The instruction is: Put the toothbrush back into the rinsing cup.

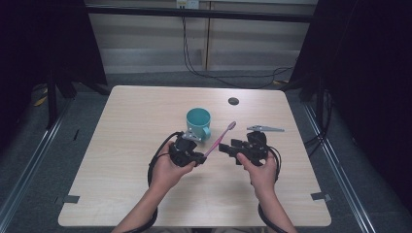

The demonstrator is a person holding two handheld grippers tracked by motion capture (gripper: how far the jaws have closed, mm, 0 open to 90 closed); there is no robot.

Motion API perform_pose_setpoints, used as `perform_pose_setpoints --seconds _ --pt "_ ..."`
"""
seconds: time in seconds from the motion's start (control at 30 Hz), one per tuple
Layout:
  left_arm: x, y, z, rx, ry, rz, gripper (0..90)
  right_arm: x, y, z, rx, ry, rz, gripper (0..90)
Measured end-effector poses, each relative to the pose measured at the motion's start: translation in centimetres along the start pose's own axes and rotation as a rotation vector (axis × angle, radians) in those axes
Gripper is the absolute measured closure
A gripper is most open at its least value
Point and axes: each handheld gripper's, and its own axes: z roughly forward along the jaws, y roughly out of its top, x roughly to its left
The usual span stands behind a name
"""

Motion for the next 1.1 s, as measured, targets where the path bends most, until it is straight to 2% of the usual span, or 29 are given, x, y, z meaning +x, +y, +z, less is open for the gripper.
perform_pose_setpoints --seconds 0.27,0.57,0.63,0.97,1.1 --pt "-0.3 0.0 0.0 -0.007 -0.004 -0.002 78.9 -0.1 0.4 0.3 -0.029 -0.004 0.037 42.4" --pt "-0.7 0.3 -0.1 -0.033 -0.010 0.006 78.9 -0.1 0.9 0.6 -0.042 0.004 0.055 49.6" --pt "-0.8 0.4 -0.2 -0.029 -0.011 0.015 78.9 0.0 1.0 0.6 -0.047 0.009 0.056 53.1" --pt "-1.1 0.5 -0.1 -0.047 -0.014 0.008 78.9 0.1 1.3 0.6 -0.085 0.001 0.078 60.1" --pt "-0.9 0.3 -0.2 -0.037 -0.008 0.009 78.9 0.3 1.4 0.3 -0.100 -0.002 0.080 61.9"
